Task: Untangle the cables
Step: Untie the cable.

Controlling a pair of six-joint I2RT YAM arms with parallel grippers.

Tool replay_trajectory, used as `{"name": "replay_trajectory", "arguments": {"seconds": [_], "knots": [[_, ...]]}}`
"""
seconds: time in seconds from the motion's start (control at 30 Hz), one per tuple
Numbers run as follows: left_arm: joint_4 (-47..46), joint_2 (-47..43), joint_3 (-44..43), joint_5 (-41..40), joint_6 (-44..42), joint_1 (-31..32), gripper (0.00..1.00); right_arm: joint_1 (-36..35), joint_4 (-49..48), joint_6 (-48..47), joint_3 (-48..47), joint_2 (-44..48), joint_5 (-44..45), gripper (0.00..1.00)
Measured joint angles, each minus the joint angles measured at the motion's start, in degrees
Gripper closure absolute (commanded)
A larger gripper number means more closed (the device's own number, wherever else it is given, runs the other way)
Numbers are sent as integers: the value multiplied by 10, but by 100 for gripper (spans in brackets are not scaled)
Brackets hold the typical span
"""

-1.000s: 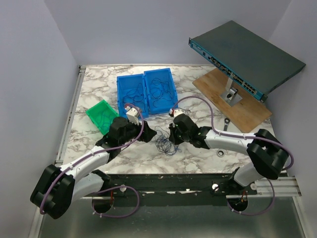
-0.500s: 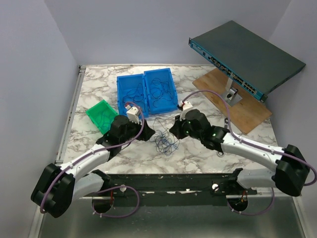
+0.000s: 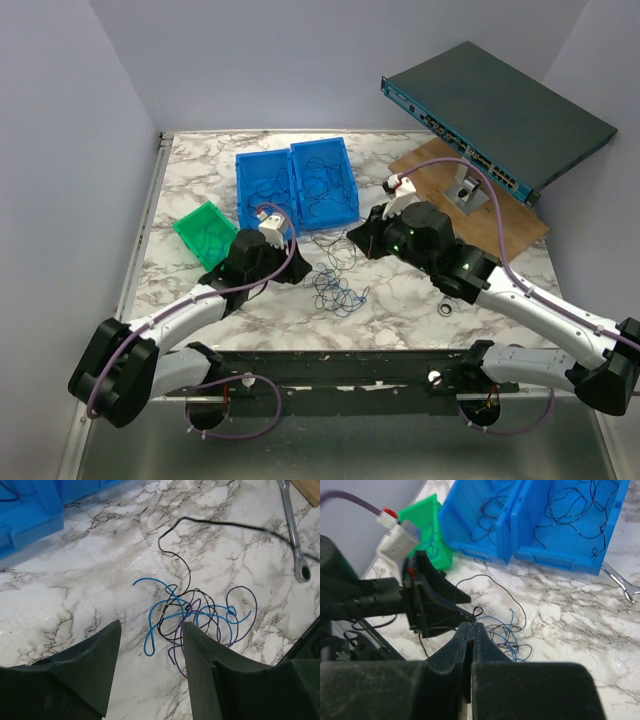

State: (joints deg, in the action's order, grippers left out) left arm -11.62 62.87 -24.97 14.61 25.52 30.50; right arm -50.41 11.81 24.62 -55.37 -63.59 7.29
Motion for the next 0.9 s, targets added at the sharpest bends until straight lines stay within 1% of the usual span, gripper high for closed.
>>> {"name": "replay_trajectory", "arguments": {"seconds": [0.2,0.23,0.3,0.33,0.37,0.4,0.43,0.5,0.6,0.73,0.9], "knots": [[32,87,-47,14,0,0,46,0,3,10,-22,13,12,99],[37,101,-55,20,0,0,49,0,3,11,-23,14,15,99],[47,134,-72,34,0,0,68,0,3,14,-23,16,23,99],[51,147,-80,40,0,0,81,0,4,15,-24,17,26,99],[58,167,-91,47,-1,0,91,0,5,15,-24,18,29,99],[63,181,-100,53,-2,0,98,0,7,15,-26,20,35,99],[72,201,-112,58,-4,0,100,0,10,15,-29,22,41,99],[85,225,-127,65,-7,2,100,0,19,15,-41,24,63,99],[99,224,-128,66,-7,3,100,0,39,13,-71,27,116,99],[107,184,-114,54,-7,4,100,0,69,2,-119,35,209,99],[108,113,-88,-4,-6,4,100,0,87,-30,-182,52,292,99]]}}
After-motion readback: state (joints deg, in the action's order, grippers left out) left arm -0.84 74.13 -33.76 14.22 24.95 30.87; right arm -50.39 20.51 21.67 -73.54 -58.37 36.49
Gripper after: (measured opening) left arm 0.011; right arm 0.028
